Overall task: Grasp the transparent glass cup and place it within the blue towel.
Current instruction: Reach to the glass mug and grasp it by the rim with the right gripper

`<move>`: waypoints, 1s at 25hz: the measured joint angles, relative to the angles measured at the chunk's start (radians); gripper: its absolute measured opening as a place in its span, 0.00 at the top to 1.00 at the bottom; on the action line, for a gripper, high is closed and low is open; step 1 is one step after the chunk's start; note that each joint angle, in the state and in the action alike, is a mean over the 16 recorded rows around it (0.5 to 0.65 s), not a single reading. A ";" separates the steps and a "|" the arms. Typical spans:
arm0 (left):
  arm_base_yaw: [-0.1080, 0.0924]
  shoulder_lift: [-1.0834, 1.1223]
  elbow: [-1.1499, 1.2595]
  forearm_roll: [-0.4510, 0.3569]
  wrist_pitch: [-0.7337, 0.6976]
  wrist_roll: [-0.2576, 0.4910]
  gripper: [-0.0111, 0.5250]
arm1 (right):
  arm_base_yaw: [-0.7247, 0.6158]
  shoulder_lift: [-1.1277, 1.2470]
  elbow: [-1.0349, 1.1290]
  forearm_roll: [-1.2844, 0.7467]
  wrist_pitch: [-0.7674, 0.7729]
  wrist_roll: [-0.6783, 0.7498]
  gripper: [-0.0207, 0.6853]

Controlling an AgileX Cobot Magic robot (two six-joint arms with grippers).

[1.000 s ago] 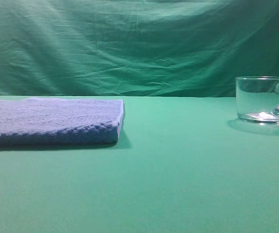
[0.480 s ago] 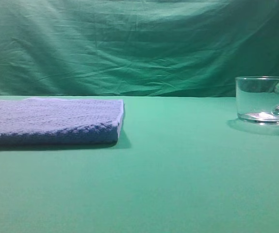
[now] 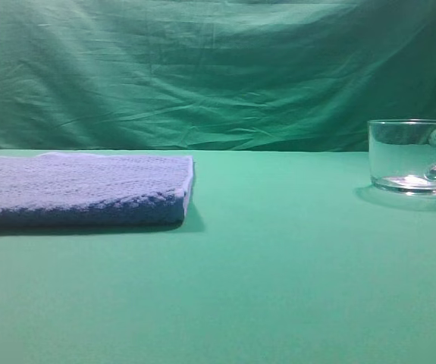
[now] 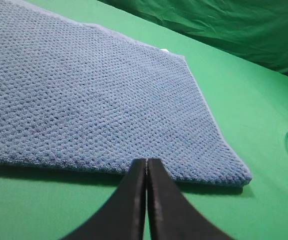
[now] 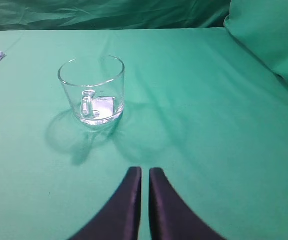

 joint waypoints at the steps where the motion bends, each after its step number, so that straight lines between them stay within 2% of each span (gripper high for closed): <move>1: 0.000 0.000 0.000 0.000 0.000 0.000 0.98 | 0.000 0.005 -0.010 0.010 -0.009 0.002 0.90; 6: 0.000 0.000 0.000 0.000 0.000 0.000 0.98 | 0.000 0.074 -0.092 0.055 -0.022 -0.007 0.90; 10: 0.000 0.000 0.000 0.000 0.000 0.000 0.98 | 0.007 0.185 -0.187 0.075 0.030 -0.046 0.90; 25: 0.000 0.000 0.000 0.000 0.000 0.000 0.98 | 0.131 0.783 -0.532 0.079 0.229 -0.197 0.93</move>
